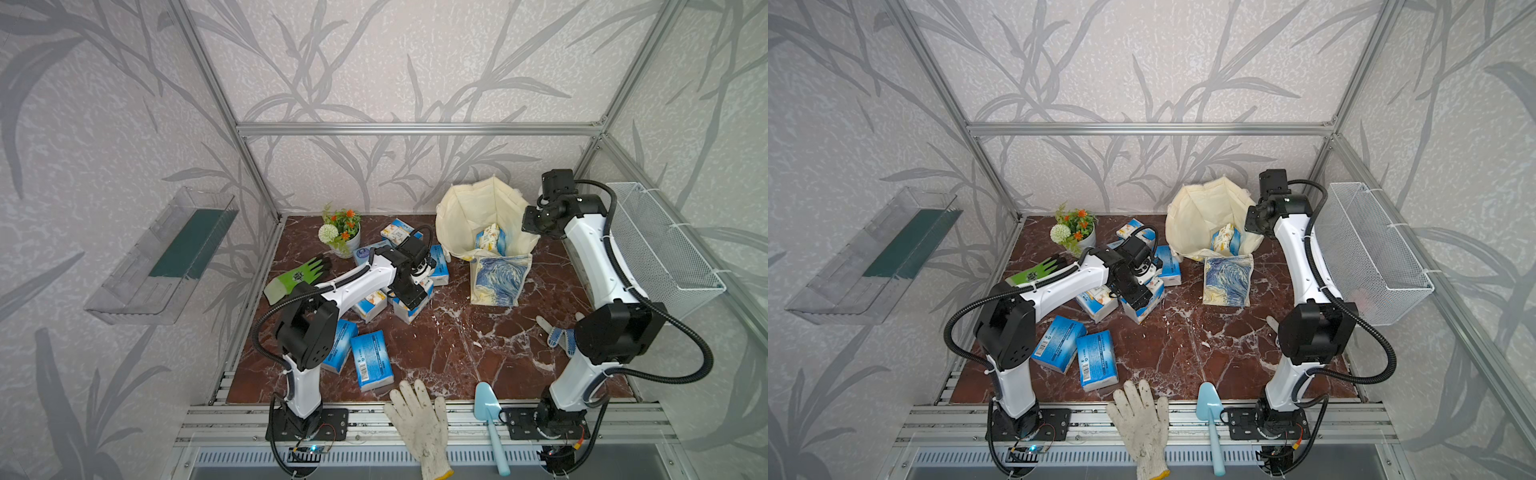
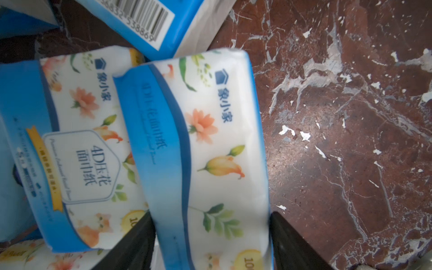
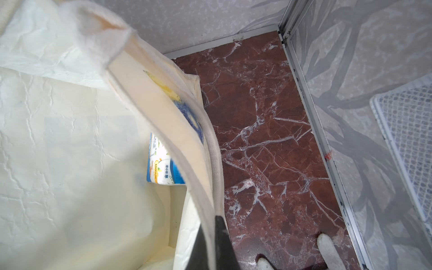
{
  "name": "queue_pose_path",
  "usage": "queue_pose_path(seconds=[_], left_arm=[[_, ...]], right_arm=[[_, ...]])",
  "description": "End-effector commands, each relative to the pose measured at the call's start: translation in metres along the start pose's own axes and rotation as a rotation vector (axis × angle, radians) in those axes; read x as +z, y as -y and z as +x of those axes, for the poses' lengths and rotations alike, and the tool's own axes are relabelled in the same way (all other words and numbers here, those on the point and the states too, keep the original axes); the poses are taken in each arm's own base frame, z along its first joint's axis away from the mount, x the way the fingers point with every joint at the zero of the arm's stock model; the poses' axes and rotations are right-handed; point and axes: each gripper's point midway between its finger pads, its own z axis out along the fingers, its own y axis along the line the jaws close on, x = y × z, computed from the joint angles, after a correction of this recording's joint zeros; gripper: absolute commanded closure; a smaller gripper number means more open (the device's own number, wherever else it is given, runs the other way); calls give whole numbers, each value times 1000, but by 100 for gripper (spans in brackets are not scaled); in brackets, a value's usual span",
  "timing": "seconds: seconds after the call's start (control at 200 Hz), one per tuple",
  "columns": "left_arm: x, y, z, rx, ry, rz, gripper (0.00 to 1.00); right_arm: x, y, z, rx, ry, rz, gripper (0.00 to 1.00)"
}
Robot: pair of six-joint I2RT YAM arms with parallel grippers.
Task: Put tissues into the canvas bag
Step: Pick up the pack of facial tissues from the center of the board.
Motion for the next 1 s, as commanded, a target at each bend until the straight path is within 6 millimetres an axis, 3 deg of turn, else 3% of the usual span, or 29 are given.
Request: queue_pose_path(seconds=[0.0,0.265,0.405,0.48,0.725,0.8,0.9,0.995], left_arm=[[8,9,7,9,-46,35,26],[14,17,11,22,-60,58,21],[18,22,11,30,-66,69,33],[21,23,12,30,-73,66,35],[27,27,11,34,-90,81,16],[29,27,10,31,-88,83,14],[32,26,10,25,-91,74,22],[30,23,8,18,-84,57,37]], right_arm=[[-10,2,5,-5,-8,-17,100],[-13,1,4,-6,-5,-21,100],[-12,1,5,-1,-10,-25,100],[-10,1,6,-1,-13,-25,100],[-10,2,8,-2,-15,-25,100],[-10,2,8,-1,-16,-27,100],[-10,2,8,-3,-15,-29,100],[-10,2,8,-3,-15,-27,100]])
